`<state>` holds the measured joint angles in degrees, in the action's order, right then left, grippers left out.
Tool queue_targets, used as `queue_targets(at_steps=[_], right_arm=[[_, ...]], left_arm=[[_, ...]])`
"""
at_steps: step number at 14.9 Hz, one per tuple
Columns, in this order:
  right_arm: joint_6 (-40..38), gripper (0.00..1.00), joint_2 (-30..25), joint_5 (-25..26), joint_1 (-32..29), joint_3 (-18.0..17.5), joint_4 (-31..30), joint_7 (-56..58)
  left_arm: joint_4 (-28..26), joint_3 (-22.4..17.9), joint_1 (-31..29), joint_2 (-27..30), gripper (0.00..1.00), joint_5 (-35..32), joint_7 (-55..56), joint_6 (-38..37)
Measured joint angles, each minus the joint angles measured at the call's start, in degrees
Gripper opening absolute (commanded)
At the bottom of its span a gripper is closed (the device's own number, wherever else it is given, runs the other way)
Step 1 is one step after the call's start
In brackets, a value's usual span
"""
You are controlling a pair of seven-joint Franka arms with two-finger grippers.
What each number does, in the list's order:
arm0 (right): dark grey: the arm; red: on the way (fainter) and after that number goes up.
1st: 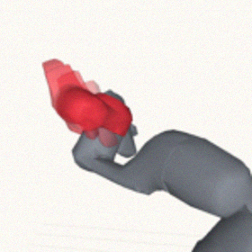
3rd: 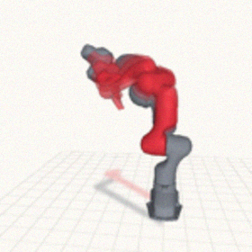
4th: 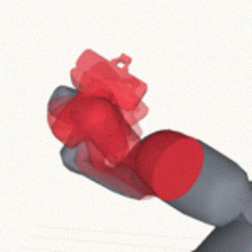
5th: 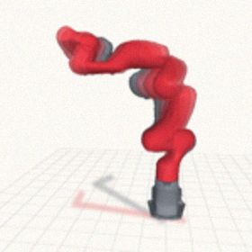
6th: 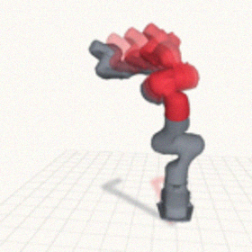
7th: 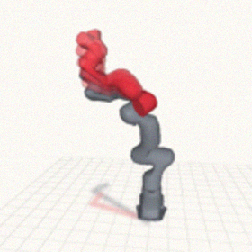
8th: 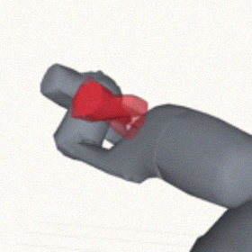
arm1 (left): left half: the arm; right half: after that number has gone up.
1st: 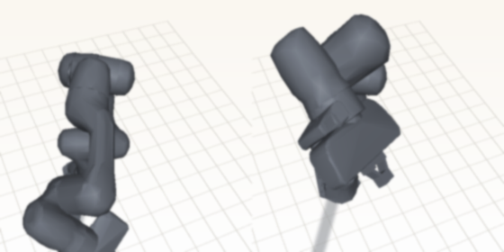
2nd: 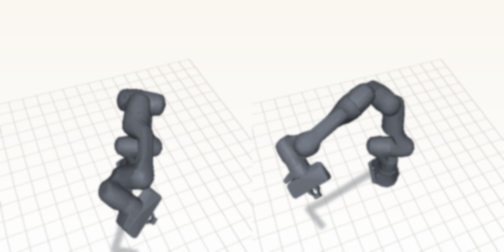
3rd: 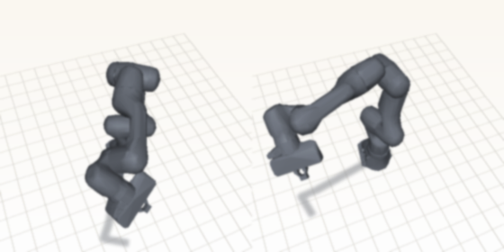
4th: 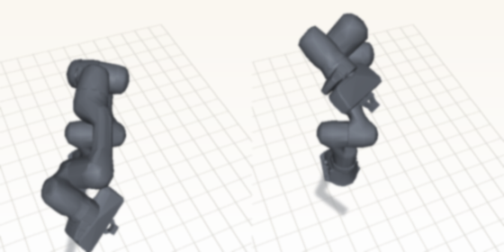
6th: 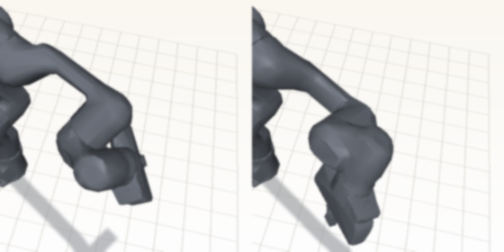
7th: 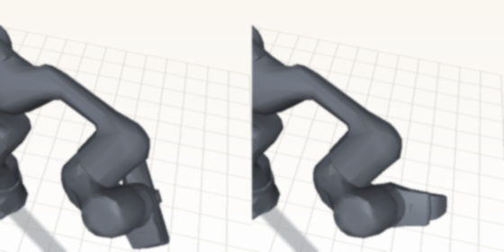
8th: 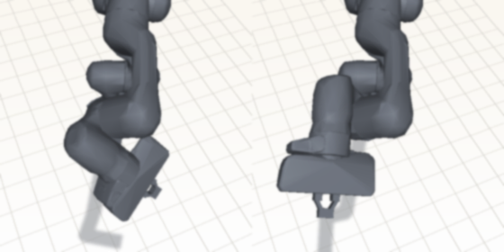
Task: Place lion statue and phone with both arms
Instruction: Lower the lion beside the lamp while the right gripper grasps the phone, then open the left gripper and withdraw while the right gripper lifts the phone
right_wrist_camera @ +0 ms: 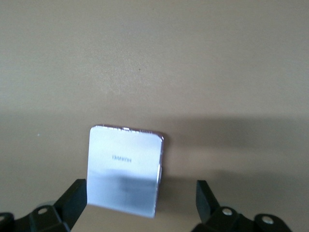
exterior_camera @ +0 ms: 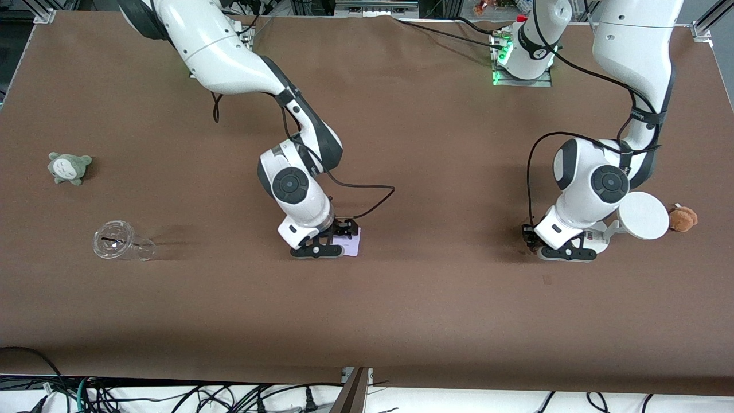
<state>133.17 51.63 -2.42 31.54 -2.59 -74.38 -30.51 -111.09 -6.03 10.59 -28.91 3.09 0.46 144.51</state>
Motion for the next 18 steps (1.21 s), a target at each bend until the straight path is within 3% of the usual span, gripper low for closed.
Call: queue_targets(at_steps=[3, 6, 8, 9, 12, 13, 15, 16, 18], right_arm=[[2.72, 1.0, 2.35, 2.04, 0.31, 0.02, 1.29, -1.57], [5.51, 1.0, 3.93, 2.65, 0.93, 0.03, 1.55, -2.75], [7.05, 1.0, 4.6, 2.66, 1.21, 0.03, 1.68, -3.48], [7.72, 1.0, 4.81, 2.66, 1.32, 0.04, 1.69, -3.67], [8.86, 1.0, 5.27, 2.67, 1.53, 0.09, 1.71, -4.1], [9.02, 0.87, 5.31, 2.72, 1.59, 0.15, 1.72, -4.3], [9.05, 0.38, 5.35, 2.82, 1.82, 0.56, 1.73, -4.38], [9.17, 0.26, 5.33, 2.86, 1.93, 0.86, 1.81, -4.47], [9.27, 0.16, 5.42, 3.03, 2.19, 1.16, 1.93, -4.47]], left_arm=[[0.14, 0.05, -0.58, -0.44, 0.02, 0.0, -0.34, 0.22], [0.36, 0.32, -0.57, -0.82, 0.75, 0.0, -0.34, 0.36], [0.38, 0.4, -0.57, -0.86, 0.92, 0.0, -0.34, 0.36], [0.41, 0.42, -0.57, -0.86, 1.0, 0.0, -0.34, 0.36], [0.55, 0.52, -0.57, -0.85, 1.0, 0.18, -0.33, 0.4], [0.71, 0.68, -0.59, -0.82, 1.0, 0.58, -0.3, 0.42], [1.28, 1.2, -0.58, -0.24, 1.0, 1.53, -0.28, 0.01], [1.66, 1.51, -0.57, 0.71, 1.0, 1.65, -0.13, -1.45], [2.46, 2.48, -0.52, 4.24, 1.0, 1.73, 1.05, -6.17]])
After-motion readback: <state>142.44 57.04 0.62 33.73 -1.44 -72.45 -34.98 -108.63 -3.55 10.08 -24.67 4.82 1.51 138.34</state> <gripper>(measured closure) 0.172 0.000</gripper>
